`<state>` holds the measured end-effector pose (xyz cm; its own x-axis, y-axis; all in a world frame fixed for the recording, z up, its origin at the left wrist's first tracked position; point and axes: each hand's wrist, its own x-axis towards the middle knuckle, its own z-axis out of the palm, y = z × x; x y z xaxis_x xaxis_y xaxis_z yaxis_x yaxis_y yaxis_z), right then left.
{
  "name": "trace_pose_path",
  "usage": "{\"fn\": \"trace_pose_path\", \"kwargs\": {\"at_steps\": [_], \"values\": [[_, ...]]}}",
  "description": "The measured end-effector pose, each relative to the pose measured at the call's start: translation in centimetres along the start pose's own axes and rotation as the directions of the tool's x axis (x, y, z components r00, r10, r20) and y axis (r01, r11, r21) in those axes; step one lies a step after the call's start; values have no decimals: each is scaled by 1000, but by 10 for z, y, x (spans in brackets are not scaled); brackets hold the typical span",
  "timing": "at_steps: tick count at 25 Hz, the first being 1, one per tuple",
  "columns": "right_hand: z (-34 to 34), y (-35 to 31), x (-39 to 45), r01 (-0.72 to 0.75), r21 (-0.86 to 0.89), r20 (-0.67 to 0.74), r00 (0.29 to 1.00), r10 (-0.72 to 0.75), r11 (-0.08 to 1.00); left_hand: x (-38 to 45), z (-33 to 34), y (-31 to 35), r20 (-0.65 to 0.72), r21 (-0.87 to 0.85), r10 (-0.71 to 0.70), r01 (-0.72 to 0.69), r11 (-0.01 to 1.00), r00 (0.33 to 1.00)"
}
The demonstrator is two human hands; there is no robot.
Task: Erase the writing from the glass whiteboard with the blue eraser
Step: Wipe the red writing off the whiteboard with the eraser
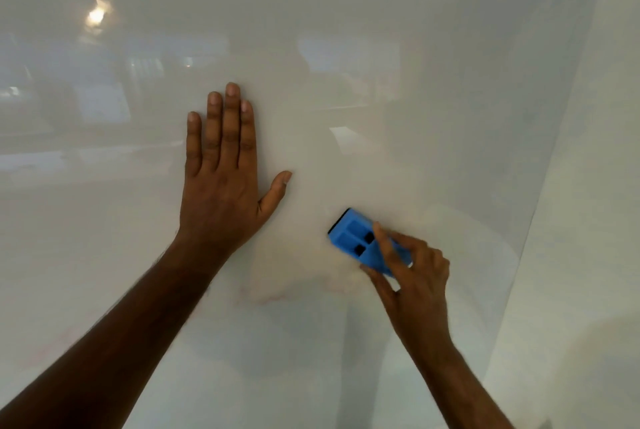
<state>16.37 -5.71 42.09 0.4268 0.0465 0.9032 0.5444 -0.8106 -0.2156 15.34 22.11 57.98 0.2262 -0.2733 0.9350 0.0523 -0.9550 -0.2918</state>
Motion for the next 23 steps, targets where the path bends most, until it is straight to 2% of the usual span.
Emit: {"fn": "trace_pose_path", "kwargs": {"at_steps": [2,4,6,8,10,12,15,18,21,23], "values": [[12,10,-31,166,-65,80,984,-161,984,0,0,-1,5,-5,2,-2,1000,1000],[14,30,-59,237,-114,130,966,-222,965,0,-1,-1,12,-6,4,-4,1000,1000],[7,49,-67,202,-132,120,975,-187,970,-2,-2,-1,14,-6,4,-4,1000,1000],[-3,54,-50,98,-119,62,994,-91,988,-2,-2,-1,13,-6,-2,2,1000,1000],[-10,44,-22,24,-114,11,1000,-23,993,-2,-1,-1,14,-11,-4,4,1000,1000],[-10,26,0,23,-93,-21,999,-25,995,-2,-1,-2,19,-3,-8,8,1000,1000],[0,3,7,133,-69,7,991,-132,989,-3,-1,-1,31,-4,-6,6,1000,1000],[18,4,-30,337,-118,108,939,-325,934,-3,-3,-5,72,-28,10,-8,1000,997],[20,35,-64,488,-183,231,865,-445,854,-5,-12,-33,95,-44,177,-174,984,980],[11,53,-62,502,-200,257,856,-449,842,-5,-22,-65,104,-34,325,-324,946,940]]}}
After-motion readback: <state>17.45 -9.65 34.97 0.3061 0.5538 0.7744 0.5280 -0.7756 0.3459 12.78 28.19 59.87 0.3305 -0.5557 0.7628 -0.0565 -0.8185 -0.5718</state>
